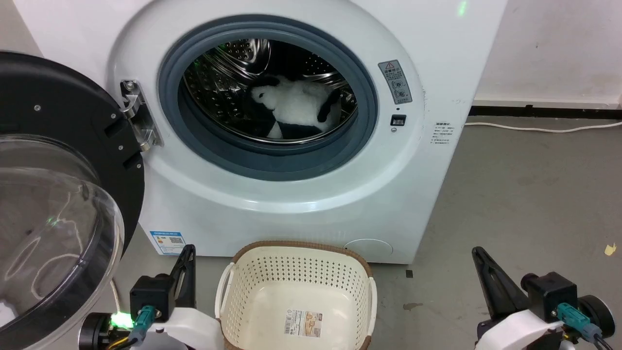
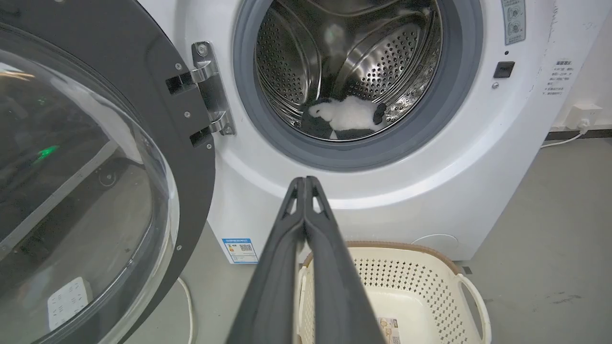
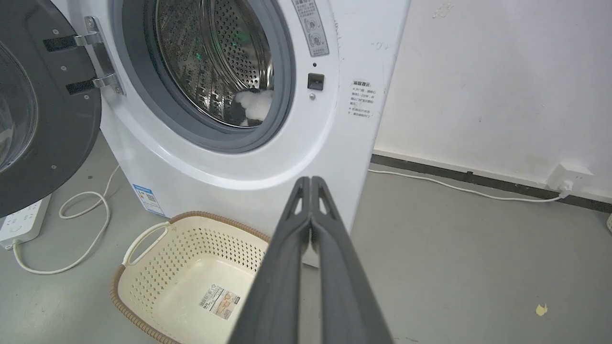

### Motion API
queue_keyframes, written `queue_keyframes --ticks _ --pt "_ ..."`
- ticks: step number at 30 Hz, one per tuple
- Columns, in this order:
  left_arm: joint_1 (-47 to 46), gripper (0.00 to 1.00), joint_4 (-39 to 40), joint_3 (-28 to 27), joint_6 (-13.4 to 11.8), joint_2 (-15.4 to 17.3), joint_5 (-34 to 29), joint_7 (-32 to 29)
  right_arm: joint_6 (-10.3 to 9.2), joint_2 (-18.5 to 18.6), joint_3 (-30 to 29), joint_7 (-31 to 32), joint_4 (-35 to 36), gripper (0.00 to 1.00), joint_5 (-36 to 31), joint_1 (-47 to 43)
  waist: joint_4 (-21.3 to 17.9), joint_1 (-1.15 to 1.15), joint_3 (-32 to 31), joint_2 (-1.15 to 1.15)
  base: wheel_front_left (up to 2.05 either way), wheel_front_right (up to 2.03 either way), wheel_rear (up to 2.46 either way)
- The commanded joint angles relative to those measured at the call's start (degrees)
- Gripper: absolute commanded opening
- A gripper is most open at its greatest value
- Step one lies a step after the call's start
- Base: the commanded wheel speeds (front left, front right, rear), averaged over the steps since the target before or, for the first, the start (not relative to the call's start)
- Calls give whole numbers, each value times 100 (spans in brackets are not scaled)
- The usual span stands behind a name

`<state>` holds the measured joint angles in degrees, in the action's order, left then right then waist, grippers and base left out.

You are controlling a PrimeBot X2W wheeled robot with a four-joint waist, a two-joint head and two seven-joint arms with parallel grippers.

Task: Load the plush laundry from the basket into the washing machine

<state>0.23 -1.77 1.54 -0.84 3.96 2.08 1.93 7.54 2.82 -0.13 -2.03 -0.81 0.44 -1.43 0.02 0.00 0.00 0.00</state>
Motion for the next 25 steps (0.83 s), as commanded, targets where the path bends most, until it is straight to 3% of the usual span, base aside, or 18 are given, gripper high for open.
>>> queue_keyframes --ticks 1,25 --pt "-21 0 60 -34 21 -44 -76 -48 -5 5 4 56 43 0 -35 107 0 0 0 0 0 0 0" --pt "-23 0 177 -154 84 -108 -208 -193 -5 6 13 203 81 0 -44 143 -2 0 0 0 0 0 0"
